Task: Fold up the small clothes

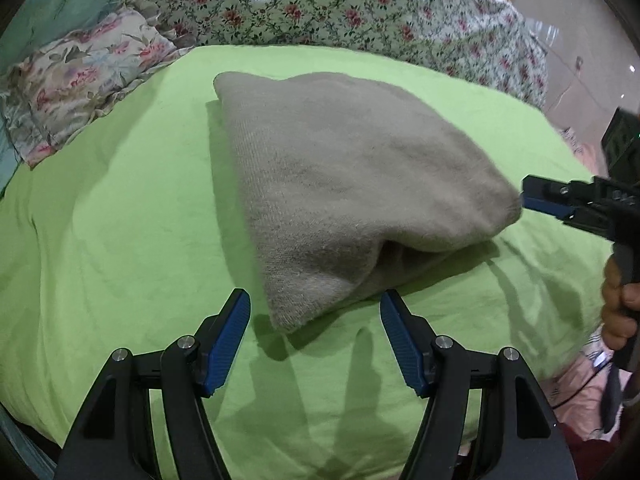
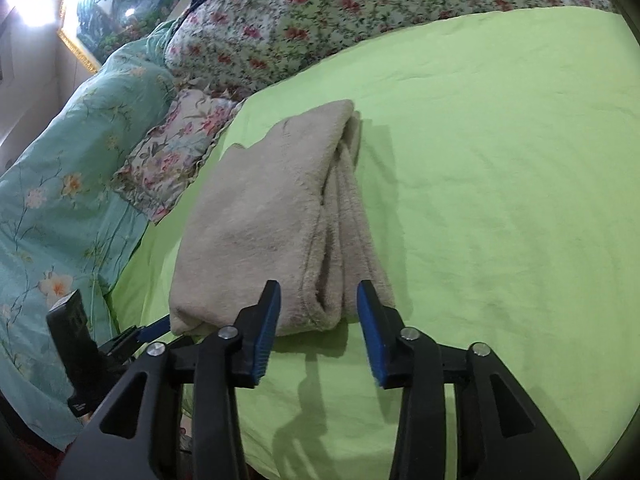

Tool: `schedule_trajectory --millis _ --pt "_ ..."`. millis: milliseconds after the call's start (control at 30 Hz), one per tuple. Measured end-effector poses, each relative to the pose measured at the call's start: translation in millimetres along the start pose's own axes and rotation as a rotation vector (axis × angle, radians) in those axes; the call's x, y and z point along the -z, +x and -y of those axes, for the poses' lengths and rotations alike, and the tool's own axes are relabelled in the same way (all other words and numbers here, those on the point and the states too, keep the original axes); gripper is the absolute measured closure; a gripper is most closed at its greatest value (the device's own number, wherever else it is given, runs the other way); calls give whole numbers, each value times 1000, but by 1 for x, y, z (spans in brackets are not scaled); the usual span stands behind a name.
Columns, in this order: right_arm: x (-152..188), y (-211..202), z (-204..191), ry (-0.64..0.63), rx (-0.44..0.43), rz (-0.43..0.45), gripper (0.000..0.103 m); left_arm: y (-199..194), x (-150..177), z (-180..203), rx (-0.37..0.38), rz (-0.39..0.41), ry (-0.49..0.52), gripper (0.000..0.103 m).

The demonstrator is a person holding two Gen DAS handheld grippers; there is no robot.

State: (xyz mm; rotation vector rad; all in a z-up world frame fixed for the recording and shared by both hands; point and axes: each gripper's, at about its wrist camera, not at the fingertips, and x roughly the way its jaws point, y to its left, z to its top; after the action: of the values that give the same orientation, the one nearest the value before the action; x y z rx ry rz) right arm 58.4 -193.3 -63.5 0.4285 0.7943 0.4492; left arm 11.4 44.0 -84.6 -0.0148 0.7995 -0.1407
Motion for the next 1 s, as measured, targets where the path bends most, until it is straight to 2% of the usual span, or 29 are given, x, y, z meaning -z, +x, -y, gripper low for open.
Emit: schedule_trajectory --millis 200,233,267,300,333,400,533,700,767,867,1000 --pt "3 28 -8 -53 13 -57 56 14 -3 -9 -63 -8 -27 37" --pt "2 32 -9 -63 12 -67 59 15 -4 -9 -66 -8 -23 42" --pt "1 37 -10 -73 6 -77 67 17 -5 -8 -65 -9 -15 48" --pt "0 41 -11 -87 5 -87 86 19 -6 -7 -56 -12 -7 61" --pt "-2 42 -12 -103 12 -95 91 20 -6 -4 -29 -15 0 76" --pt "-8 35 -13 -126 8 -75 92 14 -9 2 -45 7 25 86" --pt "-19 17 -2 -144 63 -26 94 9 -11 0 3 8 17 87" --pt "-13 37 13 -148 126 -87 94 13 -4 -3 24 -34 23 85" --pt "-12 37 15 -132 122 -85 92 3 -4 -9 45 -30 23 85" --pt "-16 24 18 -85 114 -87 79 -19 -5 -18 95 -8 25 83" --pt "-26 -11 2 -91 112 15 78 -43 -18 -28 151 65 16 72"
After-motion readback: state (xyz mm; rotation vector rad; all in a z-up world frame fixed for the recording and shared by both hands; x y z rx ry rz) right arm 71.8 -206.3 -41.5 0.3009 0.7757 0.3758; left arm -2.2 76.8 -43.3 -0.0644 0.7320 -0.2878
